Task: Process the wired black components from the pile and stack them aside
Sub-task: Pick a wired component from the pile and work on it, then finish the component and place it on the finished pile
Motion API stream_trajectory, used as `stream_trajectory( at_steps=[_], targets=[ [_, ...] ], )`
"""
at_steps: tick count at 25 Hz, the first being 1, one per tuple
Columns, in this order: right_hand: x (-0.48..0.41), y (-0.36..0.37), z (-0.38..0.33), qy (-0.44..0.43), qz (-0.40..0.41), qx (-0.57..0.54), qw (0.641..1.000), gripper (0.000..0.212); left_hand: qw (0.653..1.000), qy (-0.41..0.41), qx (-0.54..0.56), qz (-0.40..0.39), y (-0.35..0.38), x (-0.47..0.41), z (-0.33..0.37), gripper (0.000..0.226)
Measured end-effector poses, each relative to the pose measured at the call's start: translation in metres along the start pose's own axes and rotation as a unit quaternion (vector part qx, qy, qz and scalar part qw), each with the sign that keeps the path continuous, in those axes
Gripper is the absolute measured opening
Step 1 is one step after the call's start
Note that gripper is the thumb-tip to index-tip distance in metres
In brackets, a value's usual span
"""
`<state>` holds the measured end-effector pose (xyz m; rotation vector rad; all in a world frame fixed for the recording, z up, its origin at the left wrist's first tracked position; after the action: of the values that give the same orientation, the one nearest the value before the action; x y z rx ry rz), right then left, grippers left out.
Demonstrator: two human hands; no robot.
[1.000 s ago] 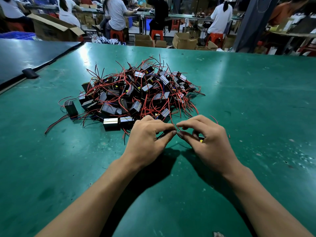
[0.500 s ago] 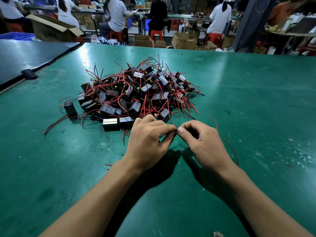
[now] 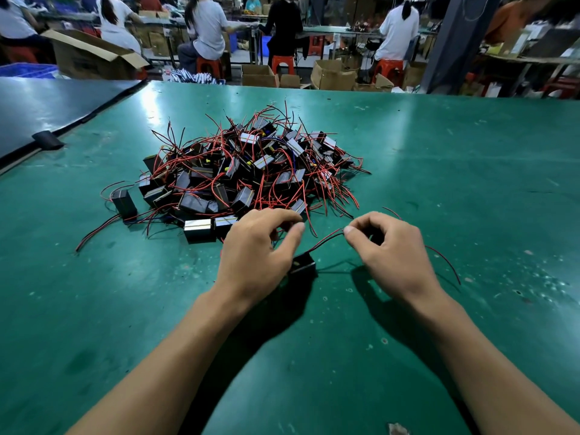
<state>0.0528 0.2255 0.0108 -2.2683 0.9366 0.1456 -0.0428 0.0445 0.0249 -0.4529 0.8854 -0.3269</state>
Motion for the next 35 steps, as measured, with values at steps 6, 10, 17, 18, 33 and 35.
stream_trajectory(
  at_steps=[6, 10, 17, 18, 33, 35],
  targets=[
    [-0.007, -0.033, 0.022, 0.045, 0.135, 0.058, 0.988, 0.006, 0.994, -0.076, -0.016, -0.076, 0.013, 0.006, -0.017, 0.014],
    [0.012, -0.008, -0.021, -0.135, 0.105, 0.05, 0.984, 0.018, 0.995, -0.063, -0.02, -0.081, 0.015, 0.007, -0.014, 0.015],
    [0.024, 0.051, -0.013, -0.142, -0.125, 0.153, 0.97, 0.015, 0.992, -0.12, 0.029, -0.017, 0.009, 0.008, -0.031, 0.016],
    [0.019, 0.045, -0.006, -0.128, -0.114, 0.149, 0.974, 0.015, 0.992, -0.124, 0.032, -0.019, 0.01, 0.008, -0.032, 0.017],
    [-0.032, -0.036, 0.075, 0.043, 0.042, 0.029, 0.998, 0.008, 0.99, -0.133, 0.032, -0.039, 0.016, 0.014, -0.036, 0.017],
    [-0.033, -0.039, 0.077, 0.036, 0.06, 0.064, 0.995, 0.003, 0.991, -0.123, 0.031, -0.038, 0.017, 0.013, -0.036, 0.015]
  ],
)
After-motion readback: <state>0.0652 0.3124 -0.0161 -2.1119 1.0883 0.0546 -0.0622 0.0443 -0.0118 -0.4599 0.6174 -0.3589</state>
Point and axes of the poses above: each hand's wrist, its own x-axis away from the middle knuckle, its own y-axis out of the palm, z = x × y, the point moved 8 cm from there along -x, towards the middle knuckle, and after that the axes turned 3 degrees about y, right-handed, at the moved point
